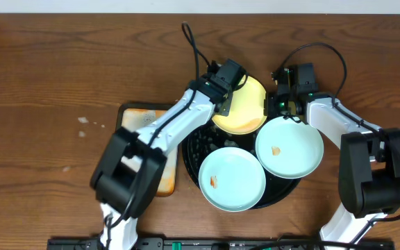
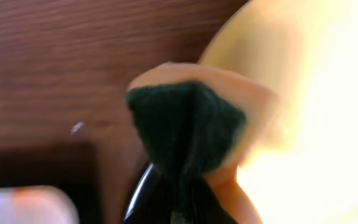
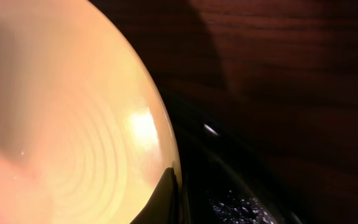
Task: Clean dirty plates on tray and stack at the side
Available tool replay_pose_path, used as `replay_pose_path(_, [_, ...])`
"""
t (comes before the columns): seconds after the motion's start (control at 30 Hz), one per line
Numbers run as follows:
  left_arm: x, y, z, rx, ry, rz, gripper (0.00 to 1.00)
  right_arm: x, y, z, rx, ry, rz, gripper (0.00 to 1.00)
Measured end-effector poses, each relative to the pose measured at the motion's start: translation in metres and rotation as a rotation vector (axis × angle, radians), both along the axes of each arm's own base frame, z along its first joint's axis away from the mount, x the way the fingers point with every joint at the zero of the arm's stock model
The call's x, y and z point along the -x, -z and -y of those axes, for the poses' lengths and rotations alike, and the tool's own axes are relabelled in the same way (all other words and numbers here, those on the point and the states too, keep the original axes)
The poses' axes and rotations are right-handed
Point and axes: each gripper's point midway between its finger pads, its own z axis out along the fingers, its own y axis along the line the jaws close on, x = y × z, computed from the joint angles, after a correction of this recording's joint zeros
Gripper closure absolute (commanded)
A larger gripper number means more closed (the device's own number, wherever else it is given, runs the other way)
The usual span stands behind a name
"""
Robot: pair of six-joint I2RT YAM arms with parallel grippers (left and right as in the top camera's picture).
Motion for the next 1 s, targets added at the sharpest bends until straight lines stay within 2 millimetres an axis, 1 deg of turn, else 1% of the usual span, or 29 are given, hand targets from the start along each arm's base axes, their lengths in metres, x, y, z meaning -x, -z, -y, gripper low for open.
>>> replay_pose_path(0.1, [0.011,-0.029,-0.02,0.0,-0.055,-0.003,0.87,-0.001,0.0,0.003,0.015,0.004,0.005,0.99])
replay_pose_path(0.2, [0.023,-0.059,-0.049,0.002,-0.135,-0.007,0.87,-0.002,-0.001,0.004,0.028,-0.001,0.014,0.99])
replay_pose_path(0.23, [0.028,-0.069,-0.063,0.001,-0.17,-0.013,0.88,-0.002,-0.003,0.005,0.036,-0.005,0.021,0.99])
replay_pose_path(0.3, [0.034,-0.081,-0.084,0.001,-0.225,-0.02,0.88,-0.003,-0.006,0.008,0.054,-0.005,0.031,0.99])
replay_pose_path(0.4, [0.043,-0.09,-0.112,0.009,-0.3,-0.056,0.88,-0.005,-0.015,0.012,0.084,-0.011,0.059,0.99])
replay_pose_path(0.47, [0.048,-0.088,-0.127,0.018,-0.34,-0.091,0.9,-0.008,-0.026,0.014,0.1,-0.018,0.092,0.99])
replay_pose_path(0.53, [0.052,-0.081,-0.142,0.021,-0.379,-0.127,0.92,-0.01,-0.041,0.016,0.116,-0.028,0.132,0.99])
replay_pose_path(0.63, [0.063,-0.061,-0.163,0.013,-0.434,-0.194,0.92,-0.01,-0.065,0.019,0.167,-0.041,0.193,0.99])
replay_pose_path(0.7, [0.07,-0.05,-0.172,0.014,-0.457,-0.231,0.92,-0.006,-0.08,0.019,0.215,-0.048,0.225,0.99])
replay_pose_path(0.77, [0.075,-0.041,-0.177,0.022,-0.463,-0.262,0.92,-0.002,-0.095,0.017,0.284,-0.063,0.264,0.99])
replay_pose_path(0.87, [0.077,-0.038,-0.177,0.031,-0.451,-0.277,0.91,0.005,-0.111,0.01,0.365,-0.086,0.305,0.99])
replay_pose_path(0.9, [0.076,-0.038,-0.177,0.035,-0.445,-0.278,0.9,0.009,-0.119,0.005,0.403,-0.099,0.327,0.99])
replay_pose_path(1.0, [0.077,-0.037,-0.174,0.043,-0.419,-0.288,0.84,0.016,-0.134,-0.005,0.481,-0.111,0.374,0.99])
